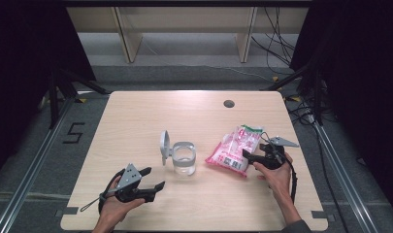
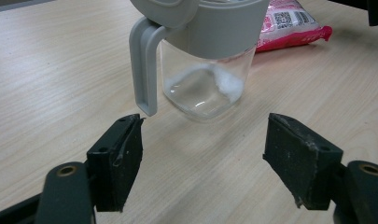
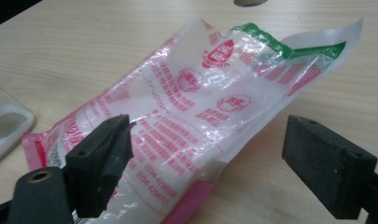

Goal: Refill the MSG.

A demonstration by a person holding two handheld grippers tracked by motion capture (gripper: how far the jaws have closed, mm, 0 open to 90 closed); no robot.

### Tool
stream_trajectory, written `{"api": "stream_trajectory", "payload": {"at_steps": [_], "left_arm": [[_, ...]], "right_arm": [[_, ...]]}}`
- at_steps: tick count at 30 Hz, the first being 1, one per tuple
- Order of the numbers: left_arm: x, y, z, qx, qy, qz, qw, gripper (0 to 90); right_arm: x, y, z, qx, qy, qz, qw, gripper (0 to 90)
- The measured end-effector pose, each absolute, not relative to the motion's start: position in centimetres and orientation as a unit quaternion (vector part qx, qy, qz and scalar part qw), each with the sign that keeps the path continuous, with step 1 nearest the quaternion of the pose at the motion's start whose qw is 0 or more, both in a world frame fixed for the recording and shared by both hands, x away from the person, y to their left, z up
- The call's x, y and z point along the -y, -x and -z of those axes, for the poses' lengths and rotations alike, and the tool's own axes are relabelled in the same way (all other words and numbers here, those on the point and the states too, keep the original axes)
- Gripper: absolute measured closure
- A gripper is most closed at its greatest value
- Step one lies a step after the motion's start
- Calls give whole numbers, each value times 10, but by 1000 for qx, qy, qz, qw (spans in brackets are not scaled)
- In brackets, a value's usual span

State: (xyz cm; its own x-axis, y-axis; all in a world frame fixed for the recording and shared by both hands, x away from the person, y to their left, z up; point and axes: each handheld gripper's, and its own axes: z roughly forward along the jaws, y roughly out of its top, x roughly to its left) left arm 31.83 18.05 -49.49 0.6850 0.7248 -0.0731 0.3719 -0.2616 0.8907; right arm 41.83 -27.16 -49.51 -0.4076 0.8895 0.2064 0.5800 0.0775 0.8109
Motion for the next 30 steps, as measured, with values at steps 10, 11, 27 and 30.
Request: {"api": "stream_trajectory", "payload": {"at_steps": [10, 11, 27, 30], "left_arm": [[-179, -318, 497, -354, -776, -175, 492, 277], [-179, -318, 496, -351, -779, -175, 489, 278], [-178, -318, 498, -350, -781, -175, 486, 282], [-177, -318, 498, -351, -780, -173, 489, 283]], "right_arm": [[269, -434, 508, -705, -515, -456, 171, 215], [269, -435, 509, -706, -516, -455, 166, 220], [270, -446, 503, -715, -518, -432, 186, 391], [271, -449, 509, -709, -528, -437, 168, 407]]}}
